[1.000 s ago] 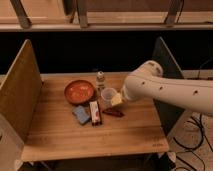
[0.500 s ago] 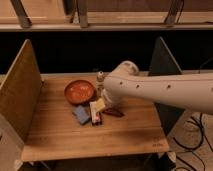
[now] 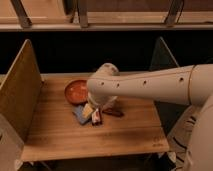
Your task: Place the white sponge in the ceramic cup
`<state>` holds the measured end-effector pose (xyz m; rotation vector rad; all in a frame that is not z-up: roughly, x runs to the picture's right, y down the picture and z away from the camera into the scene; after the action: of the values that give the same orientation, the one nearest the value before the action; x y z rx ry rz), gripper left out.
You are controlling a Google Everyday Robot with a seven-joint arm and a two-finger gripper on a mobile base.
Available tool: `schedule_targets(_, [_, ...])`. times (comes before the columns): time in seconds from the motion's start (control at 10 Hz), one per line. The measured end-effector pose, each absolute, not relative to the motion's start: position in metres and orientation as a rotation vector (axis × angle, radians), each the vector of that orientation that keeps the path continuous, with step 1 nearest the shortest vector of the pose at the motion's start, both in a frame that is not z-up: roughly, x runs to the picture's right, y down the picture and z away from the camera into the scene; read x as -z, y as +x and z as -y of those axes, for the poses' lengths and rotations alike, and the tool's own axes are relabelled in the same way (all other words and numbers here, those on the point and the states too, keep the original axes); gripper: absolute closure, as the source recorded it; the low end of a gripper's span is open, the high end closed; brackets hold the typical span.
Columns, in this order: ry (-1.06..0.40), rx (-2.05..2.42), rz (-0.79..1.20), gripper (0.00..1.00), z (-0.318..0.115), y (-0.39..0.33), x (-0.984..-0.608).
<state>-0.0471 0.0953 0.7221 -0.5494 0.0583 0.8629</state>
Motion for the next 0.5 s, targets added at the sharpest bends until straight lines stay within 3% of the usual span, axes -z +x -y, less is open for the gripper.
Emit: schedule_targets(0.5, [-0.593, -0.833, -0.065, 0.20, -0.111, -0.060, -0.727])
